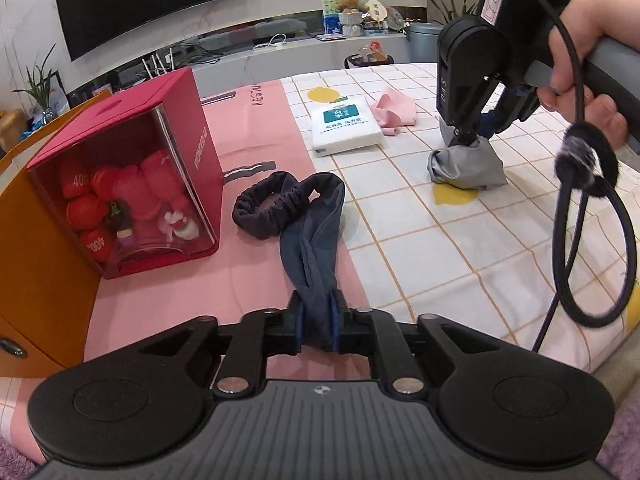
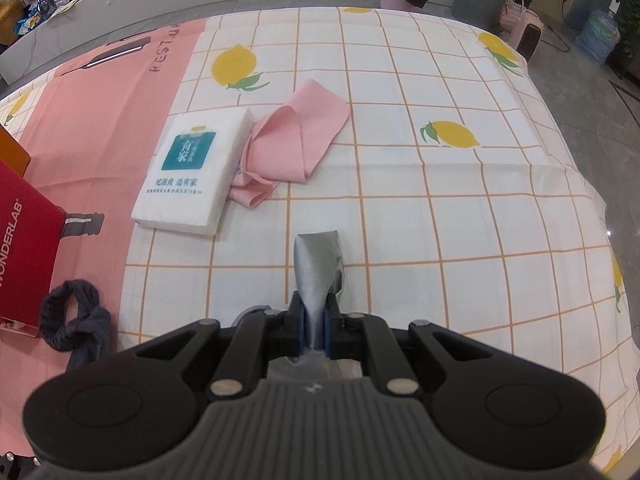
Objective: Organize soft objects
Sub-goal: 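Lift the grey cloth with the right tool while the left tool grasps the dark headband, then lift the dark headband with the left tool while the right tool carries the grey cloth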
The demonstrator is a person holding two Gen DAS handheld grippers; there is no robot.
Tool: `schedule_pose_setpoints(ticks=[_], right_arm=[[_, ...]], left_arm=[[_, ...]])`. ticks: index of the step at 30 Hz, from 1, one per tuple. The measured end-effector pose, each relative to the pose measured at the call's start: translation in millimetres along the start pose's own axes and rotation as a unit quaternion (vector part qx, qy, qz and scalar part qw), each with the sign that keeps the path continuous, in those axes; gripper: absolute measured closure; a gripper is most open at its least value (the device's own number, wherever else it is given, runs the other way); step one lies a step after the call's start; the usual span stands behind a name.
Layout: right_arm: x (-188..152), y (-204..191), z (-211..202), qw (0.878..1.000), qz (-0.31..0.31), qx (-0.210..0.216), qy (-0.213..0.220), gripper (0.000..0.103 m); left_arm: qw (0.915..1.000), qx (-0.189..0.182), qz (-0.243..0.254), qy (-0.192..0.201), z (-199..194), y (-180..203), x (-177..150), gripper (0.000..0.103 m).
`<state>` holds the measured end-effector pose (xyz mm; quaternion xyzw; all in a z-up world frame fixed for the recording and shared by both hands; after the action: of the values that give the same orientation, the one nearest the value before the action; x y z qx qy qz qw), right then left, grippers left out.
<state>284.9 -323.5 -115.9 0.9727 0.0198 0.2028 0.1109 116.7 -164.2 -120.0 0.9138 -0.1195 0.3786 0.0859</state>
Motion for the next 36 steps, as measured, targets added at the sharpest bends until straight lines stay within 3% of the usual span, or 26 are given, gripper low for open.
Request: schedule_pose_setpoints(ticks=[1,2,3,5,8,13,24,28,32,36], right_arm=[[0,0,0,1.0,0.001,0.0,0.0,0.096],[-1,0,0,1.0,0.0,0.0,-0.001,0.096],[-1,0,1,1.0,0.0,0.0,-0.001,0.096],[-2,0,1,1.0,-0.001,0.0,-0.002,0.096],[-3,0,1,1.0,-0.003,-0.001,-0.002,0.096],[-2,-2,2,1.0,-0.009,-0.003,-0.002,0.093],[-1,-1,3,1.0,-0.008,0.002,-0.007,0.092],[-2,-5,3,1.0,-0.019,-0.006,0.0,0.092],[-3,-7,2,1.0,-0.026,-0.012,0.003,0.092],[-3,-6,2,1.0,-0.023,-0.012,0.001,0.092]], left_arm=[[1.0,0.004,-0.005,0.001,1,-2,1,0.075],[0.9999,0.004,-0.011,0.001,1,-4,1,0.063],[0.9999,0.0,-0.016,-0.002,1,-7,2,0.045],[0.9992,-0.016,-0.035,-0.012,4,-11,7,0.026],[0.9969,-0.049,-0.058,-0.018,7,-14,11,0.017],[0.9995,-0.021,-0.012,-0.019,20,-7,20,0.017],[0.9974,-0.023,-0.068,-0.011,45,-21,40,0.017],[0.9977,-0.023,-0.063,-0.009,51,-21,47,0.017],[0.9973,-0.016,-0.071,0.002,55,-23,52,0.027],[0.9962,-0.003,-0.086,0.014,57,-25,55,0.048]])
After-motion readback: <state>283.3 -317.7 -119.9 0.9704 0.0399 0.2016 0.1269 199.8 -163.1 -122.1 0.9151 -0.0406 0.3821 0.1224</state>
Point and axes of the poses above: each gripper's, at about its wrist camera, not at the fingertips, and z roughly the way its jaws point, y to its right, x to its top, the point moved 4 cm from there along z, roughly the way its jaws point, and after that the axes turned 15 degrees about -x, right-handed, at the moved point
